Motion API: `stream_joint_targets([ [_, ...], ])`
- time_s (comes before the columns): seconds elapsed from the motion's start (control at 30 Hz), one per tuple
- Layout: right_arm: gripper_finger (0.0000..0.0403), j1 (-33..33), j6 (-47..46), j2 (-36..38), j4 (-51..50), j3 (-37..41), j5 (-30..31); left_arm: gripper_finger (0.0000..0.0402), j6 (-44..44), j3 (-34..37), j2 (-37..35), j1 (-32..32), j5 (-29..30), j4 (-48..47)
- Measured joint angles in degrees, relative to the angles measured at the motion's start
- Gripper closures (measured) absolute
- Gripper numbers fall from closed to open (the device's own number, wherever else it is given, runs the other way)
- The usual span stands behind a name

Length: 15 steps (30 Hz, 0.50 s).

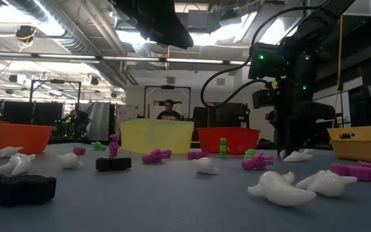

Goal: Sort Halloween decoration
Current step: Put the white ghost toy into the red bin

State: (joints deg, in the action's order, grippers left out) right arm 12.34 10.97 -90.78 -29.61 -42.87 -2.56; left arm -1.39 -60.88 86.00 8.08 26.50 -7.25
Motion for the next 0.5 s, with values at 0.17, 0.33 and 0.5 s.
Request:
stream_joint_targets([
  [0.17, 0.0273, 0.02, 0.00, -0.02, 0.00, 0.02, 0.12, 0.0241, 0.00, 0.00, 0.02, 0.00, 0.00, 0.00],
  [0.33, 0.0285, 0.02, 0.00, -0.04, -0.02, 0.04, 0.30, 0.0241, 0.00, 0.00, 0.02, 0.00, 0.00, 0.00],
  [0.5, 0.0294, 0.02, 0.00, -0.04, -0.06, 0.04, 0.14, 0.0241, 0.00, 0.00, 0.02, 0.00, 0.00, 0.00],
])
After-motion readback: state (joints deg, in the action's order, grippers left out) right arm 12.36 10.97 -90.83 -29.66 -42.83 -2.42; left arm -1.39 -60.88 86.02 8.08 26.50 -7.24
